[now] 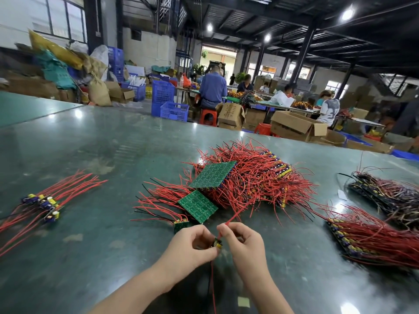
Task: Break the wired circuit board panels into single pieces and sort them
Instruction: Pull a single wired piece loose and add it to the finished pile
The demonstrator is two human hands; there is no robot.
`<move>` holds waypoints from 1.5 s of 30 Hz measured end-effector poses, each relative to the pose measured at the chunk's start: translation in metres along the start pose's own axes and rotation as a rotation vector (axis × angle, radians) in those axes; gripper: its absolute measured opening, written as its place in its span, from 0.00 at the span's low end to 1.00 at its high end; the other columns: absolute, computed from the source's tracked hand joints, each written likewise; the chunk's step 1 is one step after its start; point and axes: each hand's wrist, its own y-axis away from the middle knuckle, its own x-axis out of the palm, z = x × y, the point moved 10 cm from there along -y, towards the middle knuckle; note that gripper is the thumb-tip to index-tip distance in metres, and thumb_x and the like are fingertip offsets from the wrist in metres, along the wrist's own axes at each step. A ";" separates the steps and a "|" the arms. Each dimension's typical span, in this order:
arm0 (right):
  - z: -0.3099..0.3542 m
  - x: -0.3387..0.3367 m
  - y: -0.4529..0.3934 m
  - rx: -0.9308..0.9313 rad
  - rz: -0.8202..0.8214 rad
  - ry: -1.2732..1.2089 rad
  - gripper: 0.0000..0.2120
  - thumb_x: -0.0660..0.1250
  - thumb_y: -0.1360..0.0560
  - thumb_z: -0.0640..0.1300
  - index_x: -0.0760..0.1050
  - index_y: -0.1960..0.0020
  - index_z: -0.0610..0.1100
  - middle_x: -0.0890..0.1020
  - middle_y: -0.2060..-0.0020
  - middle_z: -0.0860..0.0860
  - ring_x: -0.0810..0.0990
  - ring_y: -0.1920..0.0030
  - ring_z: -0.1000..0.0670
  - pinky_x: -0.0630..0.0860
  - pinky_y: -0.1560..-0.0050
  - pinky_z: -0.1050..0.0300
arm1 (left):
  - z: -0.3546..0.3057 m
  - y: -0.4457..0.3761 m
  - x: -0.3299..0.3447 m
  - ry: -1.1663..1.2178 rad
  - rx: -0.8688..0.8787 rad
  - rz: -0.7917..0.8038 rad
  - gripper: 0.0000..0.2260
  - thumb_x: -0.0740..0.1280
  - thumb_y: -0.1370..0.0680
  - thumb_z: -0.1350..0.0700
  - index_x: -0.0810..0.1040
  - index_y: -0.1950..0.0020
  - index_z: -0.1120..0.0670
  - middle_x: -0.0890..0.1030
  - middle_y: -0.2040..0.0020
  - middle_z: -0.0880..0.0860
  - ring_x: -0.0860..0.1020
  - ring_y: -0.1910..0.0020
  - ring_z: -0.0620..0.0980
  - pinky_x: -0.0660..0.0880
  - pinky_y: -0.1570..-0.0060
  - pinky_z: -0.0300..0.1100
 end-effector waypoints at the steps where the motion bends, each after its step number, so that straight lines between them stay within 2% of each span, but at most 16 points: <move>1: 0.002 0.002 0.001 -0.004 0.014 0.003 0.08 0.71 0.27 0.40 0.82 0.65 0.47 0.83 0.67 0.47 0.76 0.66 0.52 0.73 0.61 0.57 | 0.002 0.000 0.000 0.005 -0.027 -0.003 0.05 0.72 0.29 0.63 0.78 0.60 0.56 0.80 0.66 0.48 0.76 0.64 0.44 0.73 0.59 0.37; 3: 0.007 0.002 0.002 -0.008 0.023 -0.061 0.08 0.70 0.26 0.38 0.83 0.62 0.49 0.85 0.64 0.51 0.80 0.63 0.56 0.75 0.60 0.64 | 0.008 0.000 0.001 0.100 -0.112 -0.025 0.06 0.68 0.27 0.66 0.75 0.60 0.57 0.81 0.65 0.49 0.77 0.64 0.45 0.75 0.59 0.40; 5: 0.010 -0.002 0.002 -0.010 0.007 -0.141 0.10 0.69 0.26 0.36 0.83 0.60 0.49 0.86 0.63 0.54 0.81 0.62 0.60 0.74 0.61 0.71 | 0.012 0.001 0.003 0.238 -0.199 -0.039 0.06 0.64 0.25 0.68 0.72 0.58 0.59 0.83 0.61 0.55 0.79 0.65 0.47 0.79 0.59 0.44; 8: 0.013 -0.003 0.002 -0.006 0.008 -0.174 0.10 0.69 0.27 0.35 0.83 0.61 0.49 0.85 0.65 0.56 0.81 0.64 0.63 0.72 0.62 0.73 | 0.010 0.002 0.003 0.299 -0.235 -0.016 0.07 0.60 0.25 0.70 0.69 0.59 0.60 0.81 0.65 0.55 0.77 0.70 0.49 0.77 0.64 0.41; 11: 0.012 -0.001 0.004 0.003 0.008 -0.164 0.10 0.70 0.28 0.36 0.83 0.63 0.49 0.85 0.68 0.56 0.79 0.67 0.65 0.71 0.64 0.73 | 0.010 0.004 0.006 0.300 -0.253 0.016 0.07 0.60 0.25 0.70 0.70 0.59 0.59 0.78 0.66 0.55 0.74 0.69 0.49 0.77 0.65 0.42; 14: 0.012 -0.005 0.003 -0.006 -0.016 -0.159 0.09 0.71 0.28 0.37 0.83 0.63 0.48 0.85 0.68 0.54 0.77 0.69 0.64 0.71 0.65 0.72 | 0.008 0.006 0.009 0.274 -0.254 0.039 0.06 0.61 0.26 0.68 0.70 0.58 0.59 0.76 0.64 0.56 0.71 0.71 0.47 0.72 0.68 0.40; 18: 0.010 -0.006 0.001 -0.007 -0.030 -0.193 0.07 0.70 0.28 0.37 0.83 0.63 0.45 0.84 0.70 0.54 0.75 0.70 0.64 0.70 0.66 0.72 | 0.010 0.005 0.013 0.381 -0.273 0.063 0.06 0.59 0.25 0.69 0.68 0.57 0.59 0.76 0.67 0.55 0.65 0.75 0.45 0.61 0.75 0.36; 20: 0.012 -0.003 0.001 -0.020 -0.009 -0.170 0.08 0.70 0.27 0.37 0.82 0.64 0.42 0.83 0.71 0.52 0.76 0.70 0.62 0.70 0.66 0.71 | 0.009 0.005 0.017 0.429 -0.266 0.088 0.02 0.61 0.23 0.64 0.70 0.54 0.57 0.74 0.68 0.53 0.63 0.76 0.44 0.58 0.76 0.34; 22: 0.012 0.000 0.001 -0.027 0.022 -0.130 0.09 0.69 0.26 0.36 0.82 0.65 0.42 0.83 0.70 0.51 0.77 0.68 0.59 0.71 0.64 0.70 | 0.008 0.005 0.015 0.363 -0.244 0.094 0.05 0.61 0.20 0.56 0.75 0.53 0.54 0.72 0.70 0.50 0.61 0.77 0.42 0.56 0.78 0.32; 25: 0.008 0.000 -0.001 0.051 0.093 -0.125 0.10 0.69 0.26 0.36 0.82 0.66 0.42 0.82 0.71 0.51 0.75 0.70 0.60 0.70 0.66 0.70 | 0.002 0.000 0.005 0.106 -0.138 0.067 0.13 0.60 0.19 0.54 0.77 0.62 0.52 0.70 0.74 0.46 0.61 0.79 0.41 0.56 0.80 0.32; 29: 0.002 -0.003 -0.001 0.146 0.124 -0.262 0.10 0.69 0.27 0.36 0.83 0.67 0.39 0.81 0.72 0.50 0.73 0.72 0.60 0.70 0.70 0.70 | -0.022 -0.001 0.001 -0.225 0.113 0.038 0.13 0.63 0.20 0.56 0.76 0.66 0.52 0.73 0.74 0.45 0.68 0.74 0.39 0.63 0.70 0.31; 34: 0.004 -0.005 -0.003 0.089 0.065 -0.225 0.11 0.68 0.26 0.38 0.85 0.64 0.46 0.82 0.70 0.53 0.73 0.71 0.63 0.69 0.67 0.72 | -0.019 -0.002 -0.007 -0.334 0.157 -0.007 0.12 0.66 0.22 0.56 0.77 0.66 0.51 0.77 0.73 0.46 0.73 0.72 0.39 0.68 0.66 0.34; 37: -0.003 -0.005 -0.003 0.131 0.114 -0.271 0.12 0.67 0.25 0.38 0.85 0.63 0.45 0.80 0.72 0.54 0.70 0.73 0.61 0.67 0.68 0.71 | -0.020 -0.001 -0.004 -0.388 0.190 0.038 0.12 0.66 0.22 0.55 0.77 0.66 0.51 0.76 0.74 0.44 0.72 0.73 0.40 0.67 0.67 0.32; 40: -0.006 -0.004 -0.003 0.142 0.117 -0.310 0.08 0.67 0.26 0.42 0.85 0.59 0.45 0.79 0.69 0.51 0.67 0.71 0.58 0.65 0.68 0.67 | -0.024 -0.002 -0.008 -0.388 0.221 -0.001 0.11 0.66 0.23 0.54 0.78 0.65 0.51 0.75 0.74 0.43 0.71 0.73 0.40 0.66 0.69 0.32; 42: -0.007 -0.008 -0.006 0.146 0.064 -0.381 0.07 0.69 0.29 0.45 0.85 0.57 0.45 0.80 0.67 0.49 0.66 0.72 0.57 0.64 0.67 0.66 | -0.025 -0.003 -0.013 -0.364 0.221 -0.045 0.10 0.67 0.23 0.55 0.79 0.65 0.50 0.74 0.74 0.42 0.70 0.73 0.40 0.65 0.68 0.33; 45: -0.019 -0.011 -0.009 0.233 0.028 -0.589 0.09 0.68 0.33 0.45 0.85 0.59 0.42 0.80 0.68 0.50 0.66 0.73 0.58 0.65 0.64 0.63 | -0.023 -0.001 -0.008 -0.344 0.209 -0.007 0.10 0.67 0.23 0.55 0.79 0.64 0.49 0.74 0.73 0.45 0.69 0.73 0.41 0.65 0.67 0.39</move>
